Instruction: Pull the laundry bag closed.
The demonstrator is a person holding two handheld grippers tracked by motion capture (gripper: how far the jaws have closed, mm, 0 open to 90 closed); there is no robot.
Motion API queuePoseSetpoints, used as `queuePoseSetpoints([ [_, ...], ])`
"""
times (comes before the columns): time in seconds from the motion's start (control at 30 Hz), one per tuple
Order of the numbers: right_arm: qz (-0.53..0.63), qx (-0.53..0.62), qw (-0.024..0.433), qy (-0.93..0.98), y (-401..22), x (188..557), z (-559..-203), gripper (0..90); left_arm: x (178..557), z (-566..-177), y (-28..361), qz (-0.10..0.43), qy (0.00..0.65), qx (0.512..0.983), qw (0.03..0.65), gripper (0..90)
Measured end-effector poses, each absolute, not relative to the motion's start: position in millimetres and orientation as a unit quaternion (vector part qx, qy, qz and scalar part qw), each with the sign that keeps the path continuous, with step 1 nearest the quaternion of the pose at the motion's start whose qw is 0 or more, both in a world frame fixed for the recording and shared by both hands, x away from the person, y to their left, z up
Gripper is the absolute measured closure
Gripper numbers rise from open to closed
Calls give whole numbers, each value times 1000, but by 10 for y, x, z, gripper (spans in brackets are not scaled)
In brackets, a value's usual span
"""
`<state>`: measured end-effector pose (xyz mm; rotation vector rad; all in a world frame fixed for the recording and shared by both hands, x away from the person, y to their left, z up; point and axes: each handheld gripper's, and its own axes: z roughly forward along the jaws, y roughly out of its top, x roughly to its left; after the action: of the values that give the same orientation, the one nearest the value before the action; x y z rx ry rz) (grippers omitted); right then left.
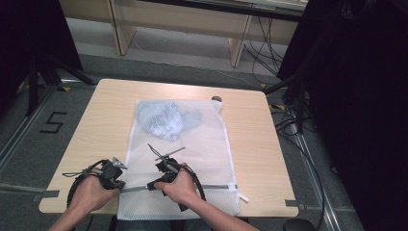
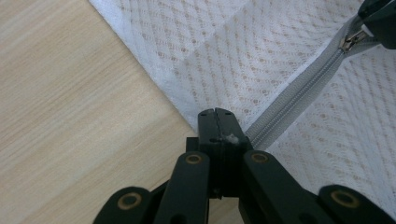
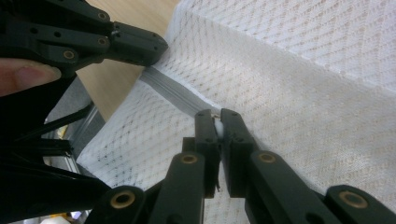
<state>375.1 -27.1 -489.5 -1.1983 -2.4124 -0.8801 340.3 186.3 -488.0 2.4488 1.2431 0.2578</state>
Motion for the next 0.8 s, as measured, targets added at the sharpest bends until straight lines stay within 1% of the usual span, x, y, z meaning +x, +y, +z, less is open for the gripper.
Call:
queuePoseSetpoints([
  [0.3, -308, -416, 153, -842, -325, 3767, -4923, 872, 3401, -4889, 1863, 94, 442, 871, 195, 900],
  [0.37, -306, -425, 159, -837, -325, 3756, -4912, 871, 3400, -4889, 1865, 94, 442, 871, 196, 900],
  [0.4, -305, -425, 158, -838, -330, 3756, -4911, 872, 3401, -4891, 1866, 94, 442, 870, 197, 900],
  [0.43, -307, -406, 146, -848, -352, 3779, -4917, 872, 3401, -4890, 1866, 93, 441, 870, 197, 900],
  [0.5, -306, -426, 157, -837, -352, 3754, -4906, 871, 3401, -4889, 1863, 94, 441, 871, 196, 900],
  [0.63, -294, -435, 153, -837, -380, 3748, -4907, 871, 3401, -4892, 1864, 94, 441, 871, 197, 900],
  [0.8, -307, -416, 154, -842, -430, 3760, -4908, 871, 3401, -4892, 1869, 94, 441, 870, 198, 900],
])
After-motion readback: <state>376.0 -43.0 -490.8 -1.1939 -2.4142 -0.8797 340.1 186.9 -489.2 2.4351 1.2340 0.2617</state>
